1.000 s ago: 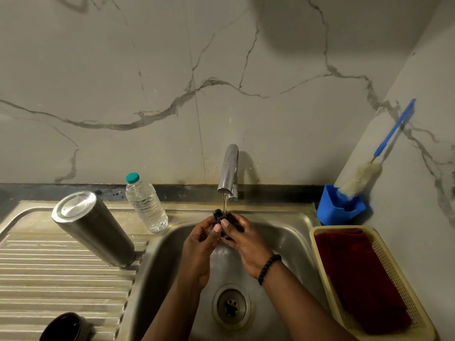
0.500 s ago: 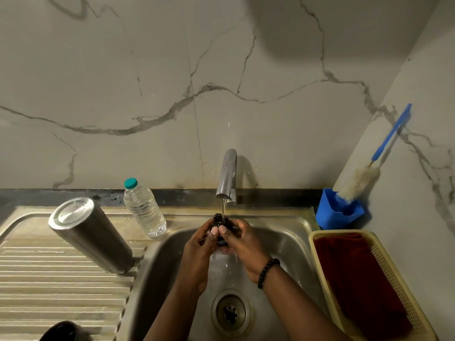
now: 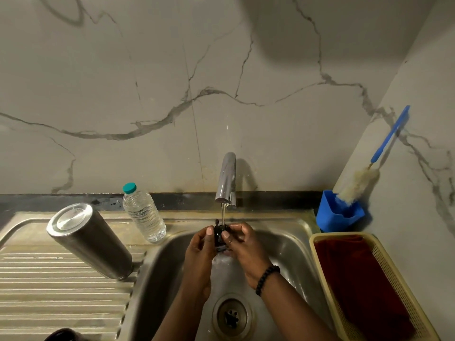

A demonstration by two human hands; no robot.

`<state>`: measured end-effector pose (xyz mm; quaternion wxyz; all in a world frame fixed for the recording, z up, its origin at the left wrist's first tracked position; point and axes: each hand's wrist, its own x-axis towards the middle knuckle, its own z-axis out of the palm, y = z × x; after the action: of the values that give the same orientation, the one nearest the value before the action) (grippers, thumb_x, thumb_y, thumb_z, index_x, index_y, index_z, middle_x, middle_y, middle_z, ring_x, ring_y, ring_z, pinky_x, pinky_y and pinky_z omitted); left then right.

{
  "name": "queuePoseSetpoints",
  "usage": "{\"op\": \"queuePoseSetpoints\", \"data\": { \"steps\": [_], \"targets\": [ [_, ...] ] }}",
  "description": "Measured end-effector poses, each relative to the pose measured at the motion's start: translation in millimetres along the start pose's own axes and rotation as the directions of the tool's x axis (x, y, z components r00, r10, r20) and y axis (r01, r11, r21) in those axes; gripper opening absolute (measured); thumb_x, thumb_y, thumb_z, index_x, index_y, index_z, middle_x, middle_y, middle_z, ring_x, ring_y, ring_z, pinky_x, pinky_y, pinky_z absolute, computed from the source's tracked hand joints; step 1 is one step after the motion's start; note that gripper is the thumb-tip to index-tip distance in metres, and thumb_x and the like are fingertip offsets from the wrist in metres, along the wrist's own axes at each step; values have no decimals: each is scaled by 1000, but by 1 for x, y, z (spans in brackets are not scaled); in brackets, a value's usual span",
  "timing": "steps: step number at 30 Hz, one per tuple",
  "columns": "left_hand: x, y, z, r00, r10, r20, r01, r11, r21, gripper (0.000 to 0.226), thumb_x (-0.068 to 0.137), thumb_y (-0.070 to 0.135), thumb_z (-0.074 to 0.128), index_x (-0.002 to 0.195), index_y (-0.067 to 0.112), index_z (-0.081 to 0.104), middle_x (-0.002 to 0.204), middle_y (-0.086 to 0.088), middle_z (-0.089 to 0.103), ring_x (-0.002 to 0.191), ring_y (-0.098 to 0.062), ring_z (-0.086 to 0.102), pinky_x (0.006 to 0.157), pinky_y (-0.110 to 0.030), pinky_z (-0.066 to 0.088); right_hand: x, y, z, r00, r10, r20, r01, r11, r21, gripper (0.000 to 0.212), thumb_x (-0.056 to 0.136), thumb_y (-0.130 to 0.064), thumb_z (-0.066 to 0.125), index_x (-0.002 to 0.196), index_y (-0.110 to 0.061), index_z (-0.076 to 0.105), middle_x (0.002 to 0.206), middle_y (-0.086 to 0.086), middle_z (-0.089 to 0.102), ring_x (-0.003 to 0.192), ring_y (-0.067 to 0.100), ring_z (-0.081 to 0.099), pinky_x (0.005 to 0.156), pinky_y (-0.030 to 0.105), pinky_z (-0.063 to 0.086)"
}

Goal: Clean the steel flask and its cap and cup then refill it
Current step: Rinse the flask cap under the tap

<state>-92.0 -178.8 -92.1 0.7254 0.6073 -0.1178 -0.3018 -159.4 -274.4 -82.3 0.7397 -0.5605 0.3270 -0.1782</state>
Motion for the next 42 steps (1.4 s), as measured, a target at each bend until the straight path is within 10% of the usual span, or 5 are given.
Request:
{"op": "queuePoseSetpoints", "data": {
  "steps": [31,42],
  "targets": [
    [2,1,2,999,-46,28,50,980,-192,24,99,10,52,119,0,63,114,-23,69,107,-35,67,88,-44,57,-4,-3,-5,993,72,92,-79,993,82,32,93,-35,59,124,-26,60,120,1,64,112,17,61,94,40,55],
    [15,10,-20,979,168,115,-204,838,506,10,88,9,73,86,18,70,82,-3,75,78,-18,73,75,-38,60,-2,8,-15,993,-105,49,112,975,-193,22,91,-22,67,113,-28,66,112,-11,67,108,6,62,87,22,54]
  ]
}}
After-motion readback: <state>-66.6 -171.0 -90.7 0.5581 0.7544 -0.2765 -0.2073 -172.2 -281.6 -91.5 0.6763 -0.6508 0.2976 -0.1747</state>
